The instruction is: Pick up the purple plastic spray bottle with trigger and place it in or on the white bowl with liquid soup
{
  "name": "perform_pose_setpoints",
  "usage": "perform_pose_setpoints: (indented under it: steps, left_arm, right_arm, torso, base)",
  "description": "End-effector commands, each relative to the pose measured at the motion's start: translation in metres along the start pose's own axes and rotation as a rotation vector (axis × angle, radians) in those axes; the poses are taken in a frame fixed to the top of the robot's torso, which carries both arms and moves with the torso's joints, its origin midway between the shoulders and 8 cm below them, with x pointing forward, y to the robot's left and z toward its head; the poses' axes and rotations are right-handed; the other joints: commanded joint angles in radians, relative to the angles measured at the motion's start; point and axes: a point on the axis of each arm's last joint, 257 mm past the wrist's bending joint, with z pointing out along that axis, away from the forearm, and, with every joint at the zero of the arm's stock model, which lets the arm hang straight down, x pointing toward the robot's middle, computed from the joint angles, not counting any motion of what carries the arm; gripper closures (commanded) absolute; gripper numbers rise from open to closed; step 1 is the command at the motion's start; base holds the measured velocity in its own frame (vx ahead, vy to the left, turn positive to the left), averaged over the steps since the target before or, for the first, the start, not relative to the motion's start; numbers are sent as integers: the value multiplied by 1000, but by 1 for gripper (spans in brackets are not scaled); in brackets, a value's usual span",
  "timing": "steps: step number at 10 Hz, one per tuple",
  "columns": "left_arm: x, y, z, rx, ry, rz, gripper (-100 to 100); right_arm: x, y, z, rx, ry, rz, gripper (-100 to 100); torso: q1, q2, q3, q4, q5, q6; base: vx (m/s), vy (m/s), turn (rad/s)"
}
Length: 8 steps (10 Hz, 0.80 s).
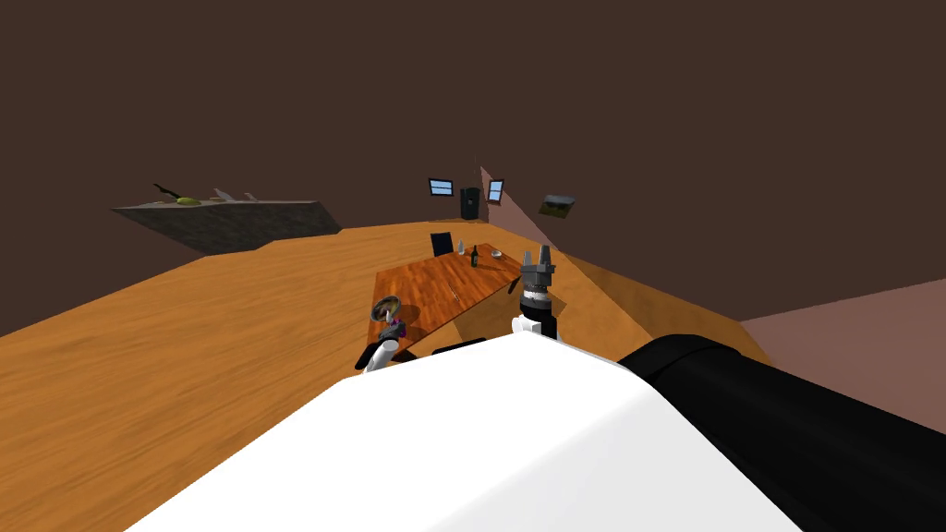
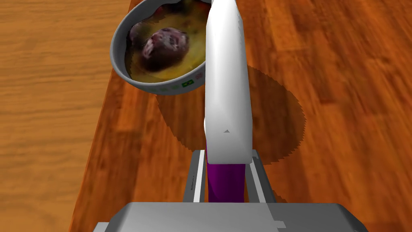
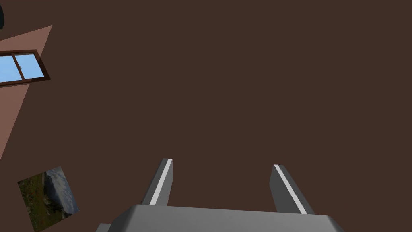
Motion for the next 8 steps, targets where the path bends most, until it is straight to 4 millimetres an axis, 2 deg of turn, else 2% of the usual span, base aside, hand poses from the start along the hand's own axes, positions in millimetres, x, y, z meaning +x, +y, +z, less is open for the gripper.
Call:
perform_pose_setpoints:
  steps: [1, 2, 3, 4, 5, 6, 7, 8]
  left_arm:
    - [0, 15, -4, -32, 1, 23, 100]
    - [1, 25, -6, -50, 3, 35, 100]
    - [0, 18, -4, -38, 2, 27, 100]
    - [0, 19, -4, -40, 1, 29, 0]
    - [17, 7, 0, -28, 27, 42, 100]
    - [38, -3, 5, -19, 61, 47, 100]
    - [38, -3, 5, -19, 61, 47, 100]
    - [78, -17, 11, -4, 126, 42, 100]
  right_arm:
    - [0, 0, 0, 0, 0, 0, 0]
    - [0, 0, 0, 0, 0, 0, 0]
    - [0, 0, 0, 0, 0, 0, 0]
    - [0, 0, 0, 0, 0, 0, 0]
    - [0, 0, 0, 0, 0, 0, 0]
    - [0, 0, 0, 0, 0, 0, 0]
    - [0, 0, 0, 0, 0, 0, 0]
    - [0, 0, 0, 0, 0, 0, 0]
  torso:
    - [0, 0, 0, 0, 0, 0]
    - [0, -1, 0, 0, 0, 0]
    - [0, -1, 0, 0, 0, 0]
    - [0, 1, 0, 0, 0, 1]
    - [1, 2, 1, 1, 0, 1]
    - [-1, 3, 2, 1, -1, 0]
    - [-5, 3, 2, 2, -2, 0]
    - [-6, 4, 3, 2, -2, 0]
  base:
    - [58, -10, 224]
    - [54, -9, 246]
    - [22, -9, 49]
    - [0, 0, 0]
    - [-7, -47, 21]
    - [-8, -110, 58]
    - [-11, -96, 38]
    - [-31, -151, 104]
